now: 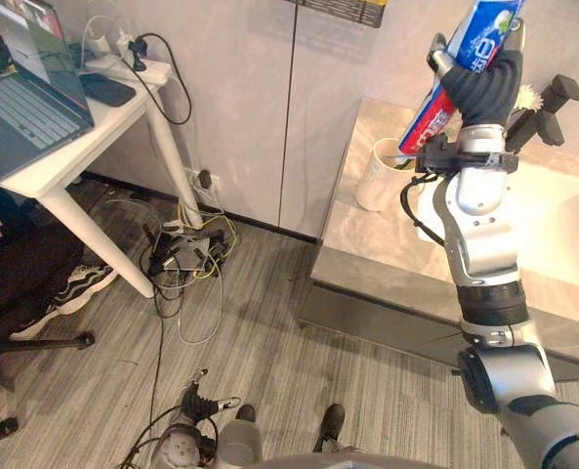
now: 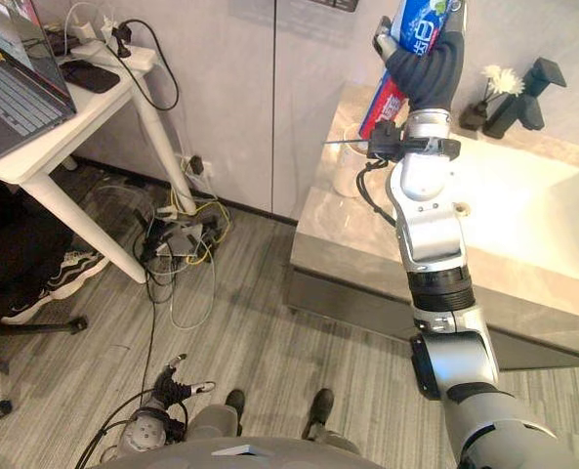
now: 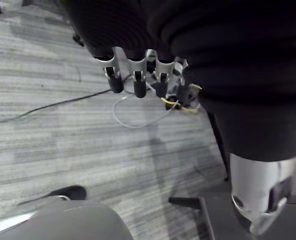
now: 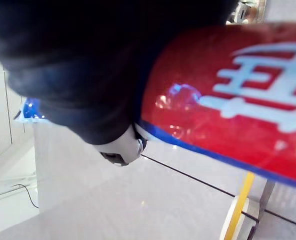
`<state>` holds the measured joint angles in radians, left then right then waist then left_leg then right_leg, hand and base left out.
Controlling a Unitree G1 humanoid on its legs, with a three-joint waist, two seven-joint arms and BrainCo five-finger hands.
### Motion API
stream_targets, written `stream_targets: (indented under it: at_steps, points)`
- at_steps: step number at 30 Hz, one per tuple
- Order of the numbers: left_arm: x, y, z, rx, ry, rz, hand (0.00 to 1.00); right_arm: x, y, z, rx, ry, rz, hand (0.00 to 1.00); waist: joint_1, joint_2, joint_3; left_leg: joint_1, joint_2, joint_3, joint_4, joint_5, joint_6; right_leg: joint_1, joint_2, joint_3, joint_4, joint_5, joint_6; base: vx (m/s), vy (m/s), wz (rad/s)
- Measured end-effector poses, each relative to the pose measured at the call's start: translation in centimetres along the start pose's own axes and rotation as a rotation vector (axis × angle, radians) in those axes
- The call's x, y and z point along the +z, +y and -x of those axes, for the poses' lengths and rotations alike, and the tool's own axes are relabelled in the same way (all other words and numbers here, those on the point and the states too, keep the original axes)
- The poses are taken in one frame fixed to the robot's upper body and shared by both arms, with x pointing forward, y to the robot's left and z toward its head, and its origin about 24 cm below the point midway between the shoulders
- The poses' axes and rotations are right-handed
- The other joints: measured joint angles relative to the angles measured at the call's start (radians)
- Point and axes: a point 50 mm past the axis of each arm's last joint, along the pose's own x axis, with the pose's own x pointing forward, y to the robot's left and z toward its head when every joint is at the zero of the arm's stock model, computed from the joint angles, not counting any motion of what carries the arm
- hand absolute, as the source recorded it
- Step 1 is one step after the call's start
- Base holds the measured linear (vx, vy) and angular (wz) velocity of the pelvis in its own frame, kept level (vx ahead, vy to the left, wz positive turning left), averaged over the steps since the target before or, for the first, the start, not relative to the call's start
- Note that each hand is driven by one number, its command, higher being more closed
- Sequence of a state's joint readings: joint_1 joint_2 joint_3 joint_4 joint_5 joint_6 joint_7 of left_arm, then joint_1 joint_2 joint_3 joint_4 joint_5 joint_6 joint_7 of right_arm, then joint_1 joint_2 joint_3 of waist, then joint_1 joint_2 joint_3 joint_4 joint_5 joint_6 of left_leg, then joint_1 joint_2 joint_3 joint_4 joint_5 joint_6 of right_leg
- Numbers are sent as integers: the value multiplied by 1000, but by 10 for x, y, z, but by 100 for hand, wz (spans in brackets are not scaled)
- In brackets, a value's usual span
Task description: Organize washtable
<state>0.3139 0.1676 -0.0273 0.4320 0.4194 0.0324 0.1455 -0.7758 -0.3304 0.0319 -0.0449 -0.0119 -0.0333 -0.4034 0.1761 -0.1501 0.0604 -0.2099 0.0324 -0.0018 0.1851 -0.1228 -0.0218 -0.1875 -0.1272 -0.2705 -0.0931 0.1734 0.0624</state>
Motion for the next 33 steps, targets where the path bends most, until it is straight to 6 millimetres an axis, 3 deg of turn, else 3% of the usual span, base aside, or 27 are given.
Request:
stream_targets:
  at_steps: [5, 13, 33]
  points:
    - [1, -2, 0, 15, -5, -1, 0, 15, 0, -13, -66, -79, 38, 100, 2, 22, 17, -15, -1, -14, -8, 14, -5, -16, 1, -15, 1, 0, -1, 12, -16, 8]
    - [3, -1, -1, 33, -10, -1, 0, 16, -13, -16, -150, -105, 151, 100, 1, 30, 47, -24, -2, -29, -10, 17, -4, -20, 0, -19, 1, 0, -1, 9, -1, 5]
    - [11, 1, -5, 60, -30, 4, 0, 14, -24, -26, -210, -100, 176, 100, 11, 62, 121, -58, -2, -28, -7, 17, -3, -54, 0, -15, 1, 3, 0, 0, 0, 0]
